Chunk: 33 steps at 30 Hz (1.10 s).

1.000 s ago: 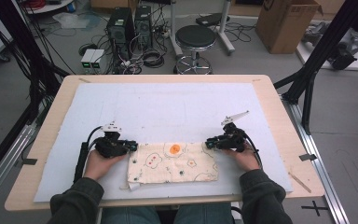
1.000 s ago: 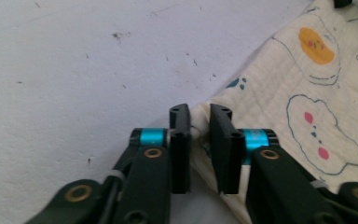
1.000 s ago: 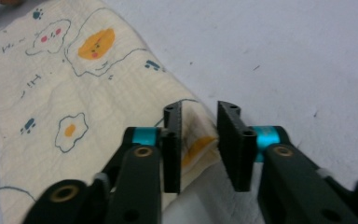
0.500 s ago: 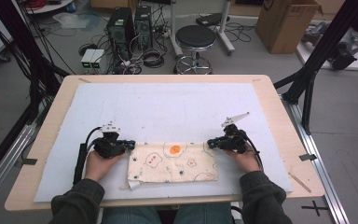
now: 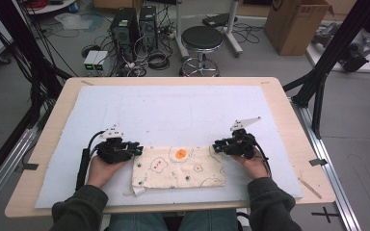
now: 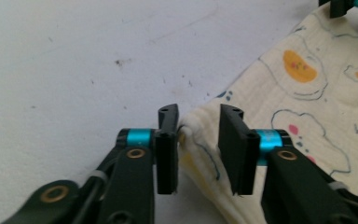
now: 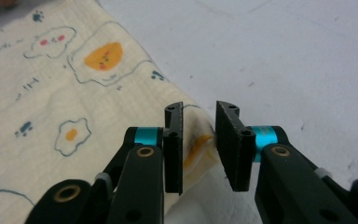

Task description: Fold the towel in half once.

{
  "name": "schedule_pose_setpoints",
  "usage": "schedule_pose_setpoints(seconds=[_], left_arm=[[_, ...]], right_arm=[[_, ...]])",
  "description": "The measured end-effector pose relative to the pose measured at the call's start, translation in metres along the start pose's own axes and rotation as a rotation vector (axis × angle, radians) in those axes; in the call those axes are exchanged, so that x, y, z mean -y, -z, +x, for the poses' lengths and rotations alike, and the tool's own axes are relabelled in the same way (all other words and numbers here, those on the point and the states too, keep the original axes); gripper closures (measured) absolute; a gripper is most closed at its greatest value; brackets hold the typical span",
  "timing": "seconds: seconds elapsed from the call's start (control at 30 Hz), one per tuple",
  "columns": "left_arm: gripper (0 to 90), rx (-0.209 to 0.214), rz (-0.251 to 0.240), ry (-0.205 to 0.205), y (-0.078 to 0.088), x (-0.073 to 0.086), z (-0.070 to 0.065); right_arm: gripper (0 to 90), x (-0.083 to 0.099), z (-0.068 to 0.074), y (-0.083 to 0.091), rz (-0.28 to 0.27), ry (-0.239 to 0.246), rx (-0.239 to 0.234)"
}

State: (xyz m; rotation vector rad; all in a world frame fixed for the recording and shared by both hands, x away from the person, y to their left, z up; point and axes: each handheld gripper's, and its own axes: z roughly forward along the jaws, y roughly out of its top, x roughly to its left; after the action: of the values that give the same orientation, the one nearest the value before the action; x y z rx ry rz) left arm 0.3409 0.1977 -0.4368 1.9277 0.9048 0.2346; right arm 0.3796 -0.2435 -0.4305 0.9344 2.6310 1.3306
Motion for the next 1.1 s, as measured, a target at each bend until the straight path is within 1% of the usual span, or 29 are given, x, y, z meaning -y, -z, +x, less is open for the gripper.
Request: schedule_pose_setpoints(seconds=[0.03, 0.07, 0.13, 0.2, 0.27, 0.3, 0.33, 0.43, 0.5, 0.57, 0.67, 0.9, 1.07, 1.1], left_arm=[[63.1, 0.005, -0.006, -0.006, 0.001, -0.001, 0.0], [61.5, 0.012, -0.013, -0.008, 0.003, -0.002, -0.001], [56.6, 0.027, -0.023, 0.005, 0.005, -0.003, -0.001], [55.0, 0.036, -0.035, 0.003, 0.007, -0.004, -0.002], [51.9, 0.037, -0.037, -0.002, 0.008, -0.005, -0.003], [50.7, 0.039, -0.041, 0.005, 0.009, -0.005, -0.003], [50.3, 0.04, -0.044, 0.004, 0.01, -0.006, -0.003], [48.4, 0.044, -0.055, 0.008, 0.012, -0.007, -0.003], [47.4, 0.04, -0.059, 0.005, 0.013, -0.007, -0.004], [47.3, 0.043, -0.057, 0.005, 0.014, -0.007, -0.005], [46.9, 0.038, -0.057, 0.003, 0.014, -0.007, -0.005], [46.2, 0.039, -0.057, 0.0, 0.015, -0.008, -0.007], [46.0, 0.039, -0.055, -0.004, 0.014, -0.008, -0.007], [46.0, 0.038, -0.054, -0.006, 0.015, -0.008, -0.007]], right_arm=[[67.3, 0.0, 0.0, 0.0, -0.005, 0.001, 0.005], [65.1, 0.0, 0.001, 0.0, -0.01, 0.012, 0.007], [61.8, -0.001, 0.002, 0.002, -0.011, 0.012, 0.011], [58.8, -0.001, 0.003, 0.003, -0.026, 0.016, 0.007], [56.5, -0.002, 0.003, 0.005, -0.041, 0.019, 0.012], [54.8, -0.002, 0.004, 0.006, -0.047, 0.02, 0.009], [53.0, -0.002, 0.004, 0.007, -0.049, 0.012, 0.01], [47.9, -0.002, 0.005, 0.008, -0.06, 0.011, 0.015], [47.2, -0.002, 0.005, 0.009, -0.062, 0.009, 0.01], [46.6, -0.002, 0.006, 0.009, -0.069, 0.019, 0.018], [46.0, -0.003, 0.008, 0.01, -0.068, 0.015, 0.015], [45.5, -0.003, 0.011, 0.011, -0.067, 0.031, 0.015], [45.4, -0.003, 0.011, 0.012, -0.073, 0.028, 0.015], [45.4, -0.003, 0.01, 0.011, -0.072, 0.035, 0.017]])
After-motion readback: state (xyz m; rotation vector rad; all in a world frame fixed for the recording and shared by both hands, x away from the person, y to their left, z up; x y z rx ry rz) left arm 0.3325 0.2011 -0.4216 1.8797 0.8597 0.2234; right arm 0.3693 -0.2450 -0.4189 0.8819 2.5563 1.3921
